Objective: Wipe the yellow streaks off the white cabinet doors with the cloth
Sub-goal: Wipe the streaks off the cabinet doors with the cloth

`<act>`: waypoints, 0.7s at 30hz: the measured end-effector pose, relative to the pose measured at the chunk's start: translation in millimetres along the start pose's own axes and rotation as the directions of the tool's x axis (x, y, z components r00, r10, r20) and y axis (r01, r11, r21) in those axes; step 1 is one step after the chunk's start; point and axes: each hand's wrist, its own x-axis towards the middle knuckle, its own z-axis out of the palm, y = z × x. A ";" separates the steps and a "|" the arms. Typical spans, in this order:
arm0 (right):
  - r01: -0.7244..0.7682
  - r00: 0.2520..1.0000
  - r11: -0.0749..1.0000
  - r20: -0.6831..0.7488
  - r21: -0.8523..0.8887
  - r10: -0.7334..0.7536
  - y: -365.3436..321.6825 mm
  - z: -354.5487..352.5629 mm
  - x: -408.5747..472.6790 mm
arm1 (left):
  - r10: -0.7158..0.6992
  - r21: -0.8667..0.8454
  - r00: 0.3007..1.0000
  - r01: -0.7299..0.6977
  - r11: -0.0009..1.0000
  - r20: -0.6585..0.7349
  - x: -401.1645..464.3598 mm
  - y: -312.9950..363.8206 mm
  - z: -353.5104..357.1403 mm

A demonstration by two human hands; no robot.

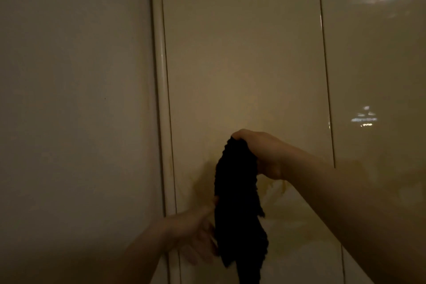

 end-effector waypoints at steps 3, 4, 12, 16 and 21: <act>-0.024 0.999 0.997 -0.041 -0.072 0.021 10.8 1.4 -6.3 | -0.094 -0.053 0.989 0.100 0.994 0.115 5.3 -14.4 25.3; -0.016 0.998 0.996 -0.054 -0.090 0.011 12.1 1.8 -8.1 | -0.085 -0.093 0.985 0.099 0.991 0.149 5.1 -16.7 31.4; 0.099 0.978 0.972 -0.161 -0.215 -0.135 -3.6 -6.7 -10.6 | 0.248 -0.317 0.954 -0.185 0.930 0.170 -15.0 0.3 30.9; 0.158 0.956 0.970 -0.216 -0.184 -0.197 -8.2 -8.8 -12.1 | 0.146 -0.264 0.923 -0.050 0.963 0.356 -23.6 5.2 22.5; 0.202 0.957 0.971 -0.186 -0.129 -0.223 -12.9 -12.5 -15.9 | 0.195 -0.248 0.941 -0.126 0.961 0.278 -24.3 7.3 20.8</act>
